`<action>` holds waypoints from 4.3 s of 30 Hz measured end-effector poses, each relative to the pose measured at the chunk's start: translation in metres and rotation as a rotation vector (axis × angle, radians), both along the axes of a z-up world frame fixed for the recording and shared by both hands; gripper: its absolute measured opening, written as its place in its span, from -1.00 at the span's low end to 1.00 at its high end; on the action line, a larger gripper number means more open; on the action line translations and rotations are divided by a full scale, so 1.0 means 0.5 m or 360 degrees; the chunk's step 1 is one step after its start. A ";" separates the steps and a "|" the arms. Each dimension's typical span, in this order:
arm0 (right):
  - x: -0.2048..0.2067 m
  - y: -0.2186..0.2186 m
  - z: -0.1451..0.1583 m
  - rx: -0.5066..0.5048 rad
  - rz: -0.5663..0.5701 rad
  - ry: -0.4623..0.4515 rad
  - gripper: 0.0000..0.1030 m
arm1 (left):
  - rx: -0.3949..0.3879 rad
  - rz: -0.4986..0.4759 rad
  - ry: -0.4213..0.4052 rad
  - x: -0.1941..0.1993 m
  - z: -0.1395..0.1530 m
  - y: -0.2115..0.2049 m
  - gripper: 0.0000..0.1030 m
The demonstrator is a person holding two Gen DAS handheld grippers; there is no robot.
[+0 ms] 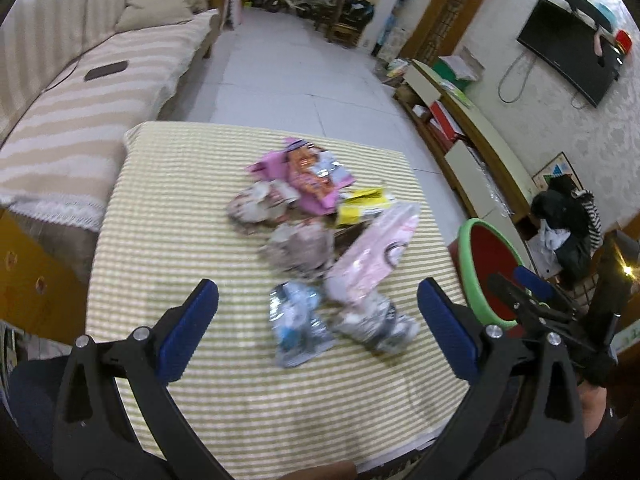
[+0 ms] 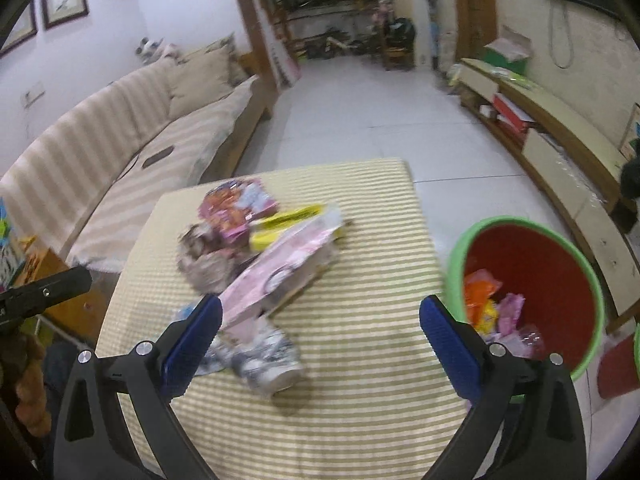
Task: Collect trash
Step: 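Move both tools back over the remaining trash on the table, then grasp crumpled patterned paper with left tool while right tool grasps pink bag, then carry paper and pink bag to the red bin and release both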
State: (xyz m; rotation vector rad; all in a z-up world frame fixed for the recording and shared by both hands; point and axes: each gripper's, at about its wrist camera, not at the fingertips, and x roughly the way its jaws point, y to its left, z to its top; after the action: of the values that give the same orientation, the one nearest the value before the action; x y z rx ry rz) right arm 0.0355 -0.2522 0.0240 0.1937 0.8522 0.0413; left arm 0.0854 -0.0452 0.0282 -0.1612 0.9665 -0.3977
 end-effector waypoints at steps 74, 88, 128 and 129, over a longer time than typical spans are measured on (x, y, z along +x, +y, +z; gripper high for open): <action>0.166 -0.042 -0.120 0.0496 -0.0025 0.0279 -0.18 | -0.0059 -0.0010 0.0271 0.145 -0.150 0.021 -0.19; 0.085 -0.009 0.012 0.0345 0.0046 0.0063 -0.18 | -0.0071 -0.0013 0.0080 0.080 -0.024 0.014 -0.19; -0.091 -0.284 0.082 0.0253 -0.0368 -0.0175 -0.17 | -0.0036 -0.0428 -0.0095 0.023 0.073 -0.280 -0.20; -0.094 -0.294 0.080 0.0250 -0.0383 -0.0175 -0.17 | -0.0038 -0.0448 -0.0092 0.024 0.073 -0.298 -0.20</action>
State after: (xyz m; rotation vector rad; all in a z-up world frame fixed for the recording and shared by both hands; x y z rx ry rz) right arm -0.0115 -0.3994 0.0642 0.4365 0.7117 -0.1062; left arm 0.0973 -0.1939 0.0648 -0.0341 0.9297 -0.6694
